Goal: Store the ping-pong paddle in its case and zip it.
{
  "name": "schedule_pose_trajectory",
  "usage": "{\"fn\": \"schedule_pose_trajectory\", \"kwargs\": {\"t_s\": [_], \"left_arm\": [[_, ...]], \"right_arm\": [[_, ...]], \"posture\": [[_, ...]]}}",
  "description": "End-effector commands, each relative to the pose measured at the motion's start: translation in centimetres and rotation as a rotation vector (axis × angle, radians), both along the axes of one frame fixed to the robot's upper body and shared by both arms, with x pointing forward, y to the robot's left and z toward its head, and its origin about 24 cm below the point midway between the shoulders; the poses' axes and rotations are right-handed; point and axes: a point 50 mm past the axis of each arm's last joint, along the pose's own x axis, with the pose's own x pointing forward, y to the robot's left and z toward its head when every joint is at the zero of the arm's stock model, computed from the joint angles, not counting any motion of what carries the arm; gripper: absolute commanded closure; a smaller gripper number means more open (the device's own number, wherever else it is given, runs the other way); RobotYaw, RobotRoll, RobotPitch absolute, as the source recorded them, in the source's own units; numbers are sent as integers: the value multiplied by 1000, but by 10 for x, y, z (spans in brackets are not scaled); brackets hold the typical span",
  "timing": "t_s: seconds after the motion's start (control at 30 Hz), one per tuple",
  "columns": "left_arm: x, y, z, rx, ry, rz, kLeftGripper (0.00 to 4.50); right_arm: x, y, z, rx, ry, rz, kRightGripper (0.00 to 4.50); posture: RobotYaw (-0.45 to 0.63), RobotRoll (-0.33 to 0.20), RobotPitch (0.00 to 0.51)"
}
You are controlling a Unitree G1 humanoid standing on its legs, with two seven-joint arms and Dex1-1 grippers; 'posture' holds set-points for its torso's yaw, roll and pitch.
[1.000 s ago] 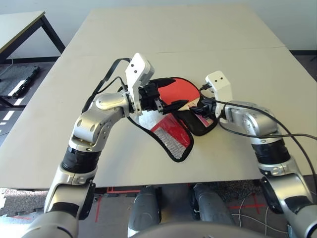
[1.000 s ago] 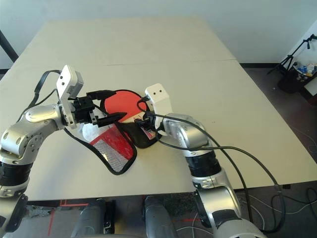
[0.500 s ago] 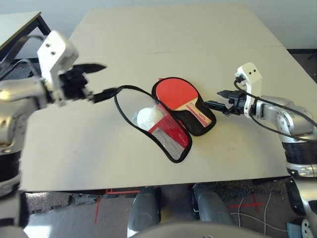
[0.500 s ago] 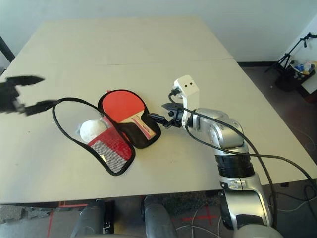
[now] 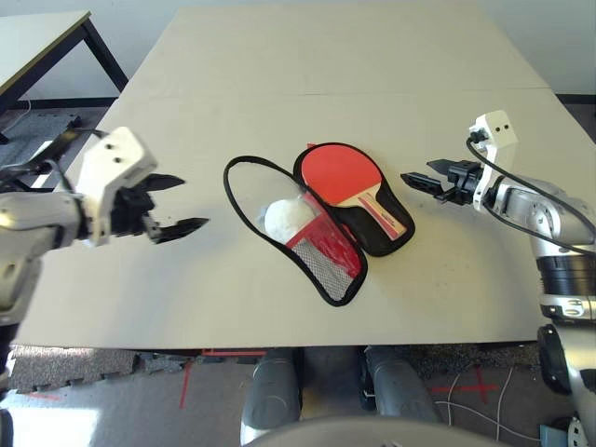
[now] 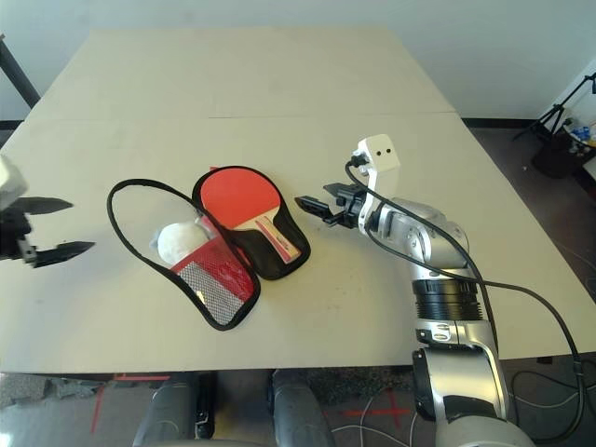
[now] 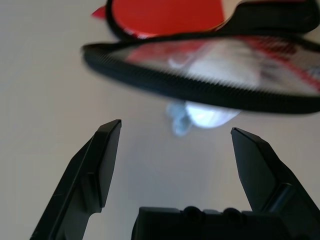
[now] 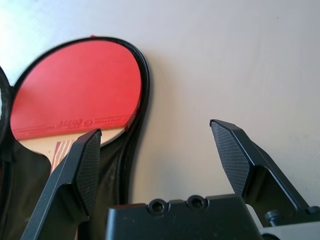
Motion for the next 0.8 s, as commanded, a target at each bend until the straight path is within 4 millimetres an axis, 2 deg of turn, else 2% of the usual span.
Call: {"fn": "schedule_pose_trajectory", "kwargs": {"t_s": [0.03,0.2,0.33,0.47,0.6,0.8], "left_arm": [[7,-33,4,-22,-14,-109,0],[26,-85,14,-125,-55,-250,0],[46,-137,17,-197,-101,-345,0],[59,-170,13,-224,-135,-374,0],[59,-172,8,-231,-137,-386,0],[56,-139,2,-185,-127,-324,0]], "right_arm": [[3,-11,1,42,14,-20,26],[3,-20,3,117,45,-16,26],[1,-25,6,141,80,4,26],[1,-34,8,138,125,11,26],[-2,-46,11,142,179,24,26],[-8,-47,3,141,278,69,26]], "posture": [[39,0,118],[29,0,107],[21,0,102],[6,0,97],[-1,0,99],[5,0,108]]}}
